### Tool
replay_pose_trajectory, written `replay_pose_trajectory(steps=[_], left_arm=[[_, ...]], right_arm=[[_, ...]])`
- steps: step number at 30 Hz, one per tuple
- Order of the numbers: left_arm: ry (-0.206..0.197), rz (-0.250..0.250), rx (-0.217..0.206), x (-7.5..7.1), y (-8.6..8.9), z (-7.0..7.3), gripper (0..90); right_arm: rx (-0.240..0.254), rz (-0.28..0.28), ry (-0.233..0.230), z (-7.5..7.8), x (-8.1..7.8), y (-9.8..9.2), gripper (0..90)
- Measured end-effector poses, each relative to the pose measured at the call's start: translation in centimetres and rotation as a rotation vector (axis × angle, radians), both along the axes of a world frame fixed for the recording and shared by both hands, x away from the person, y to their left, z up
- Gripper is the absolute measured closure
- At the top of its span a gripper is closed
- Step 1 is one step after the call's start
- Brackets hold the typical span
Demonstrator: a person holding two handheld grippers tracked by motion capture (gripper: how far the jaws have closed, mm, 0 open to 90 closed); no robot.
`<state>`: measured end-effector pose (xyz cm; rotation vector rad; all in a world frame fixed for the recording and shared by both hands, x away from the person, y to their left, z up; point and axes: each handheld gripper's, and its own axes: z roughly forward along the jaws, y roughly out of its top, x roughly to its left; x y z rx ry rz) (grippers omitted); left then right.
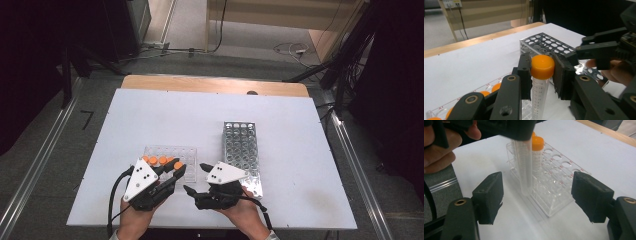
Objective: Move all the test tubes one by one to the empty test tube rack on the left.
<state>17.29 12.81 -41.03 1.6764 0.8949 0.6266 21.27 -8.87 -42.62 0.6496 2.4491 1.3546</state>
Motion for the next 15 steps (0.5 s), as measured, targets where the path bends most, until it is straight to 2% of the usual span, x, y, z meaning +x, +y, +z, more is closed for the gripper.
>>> replay_pose_trajectory(steps=[15], left_arm=[[-0.015, 0.029, -0.003, 1.2, 0.1, 1.0, 70.1]], right_arm=[[0.041, -0.068, -0.001, 0.6, -1.1, -4.6, 23.0]])
